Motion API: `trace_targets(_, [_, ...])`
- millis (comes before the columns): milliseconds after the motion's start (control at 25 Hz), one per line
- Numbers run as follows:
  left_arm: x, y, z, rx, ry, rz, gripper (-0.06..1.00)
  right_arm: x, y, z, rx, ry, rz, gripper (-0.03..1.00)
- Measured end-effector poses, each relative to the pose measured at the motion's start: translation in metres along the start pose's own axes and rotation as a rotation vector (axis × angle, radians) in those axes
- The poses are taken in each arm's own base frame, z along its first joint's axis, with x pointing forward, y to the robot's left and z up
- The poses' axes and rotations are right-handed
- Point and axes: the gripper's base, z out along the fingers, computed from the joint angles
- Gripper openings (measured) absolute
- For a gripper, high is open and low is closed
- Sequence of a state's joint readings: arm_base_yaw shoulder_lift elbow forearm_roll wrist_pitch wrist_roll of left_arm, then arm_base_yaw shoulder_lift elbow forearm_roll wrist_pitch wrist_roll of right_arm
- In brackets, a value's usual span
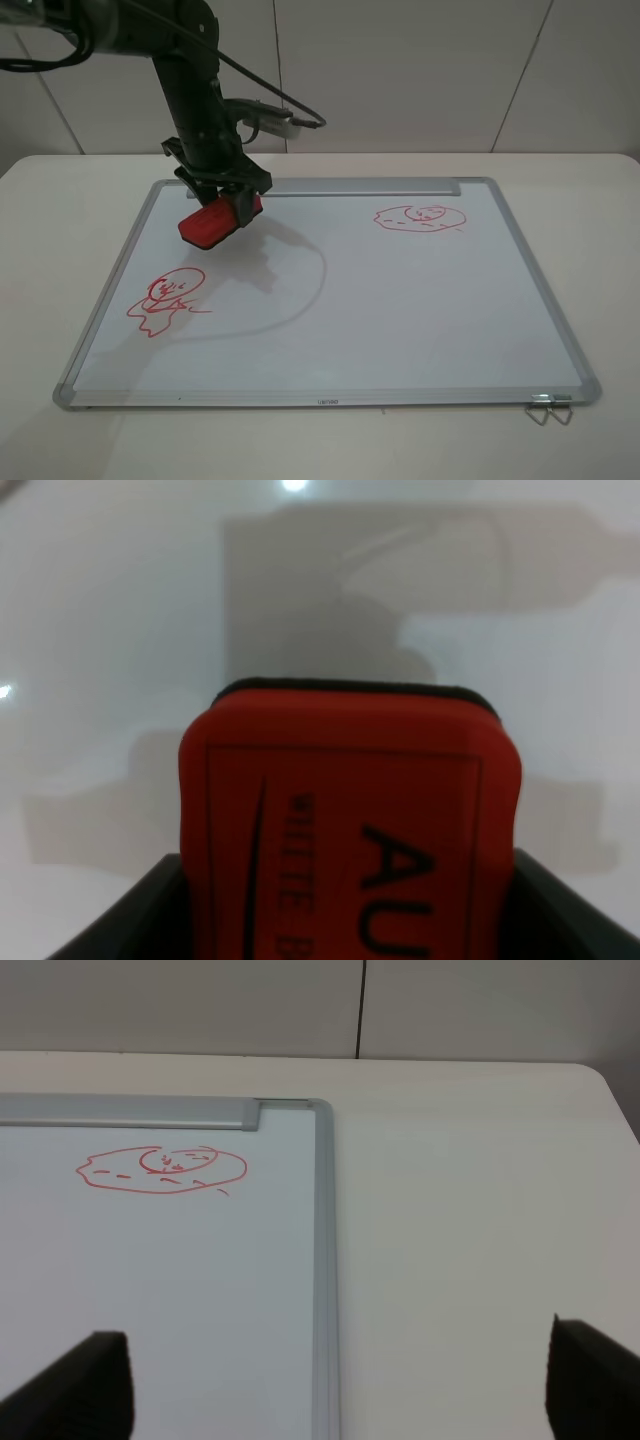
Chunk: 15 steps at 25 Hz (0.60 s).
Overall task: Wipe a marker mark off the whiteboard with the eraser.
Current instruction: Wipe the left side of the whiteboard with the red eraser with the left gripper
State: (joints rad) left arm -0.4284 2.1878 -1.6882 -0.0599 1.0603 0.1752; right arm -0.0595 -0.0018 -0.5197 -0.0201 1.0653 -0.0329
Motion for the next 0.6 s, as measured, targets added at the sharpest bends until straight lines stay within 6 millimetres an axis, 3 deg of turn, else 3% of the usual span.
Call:
trace_targets(120, [0.009,-0.004,0.003,0.002,0.016,-0.046,0.57,0.000,0.000,0.000,0.000,0.000,0.000,0.71])
trace_targets(520, [0.048,-0.011,-0.015,0.000,-0.023,-0.114,0.57,0.000,0.000,0.000,0.000,0.000,0.000,0.71])
trace_targets(600, [0.069,-0.014,-0.009,-0.003,-0.017,-0.142,0.57,0.000,0.000,0.000,0.000,0.000,0.000,0.71])
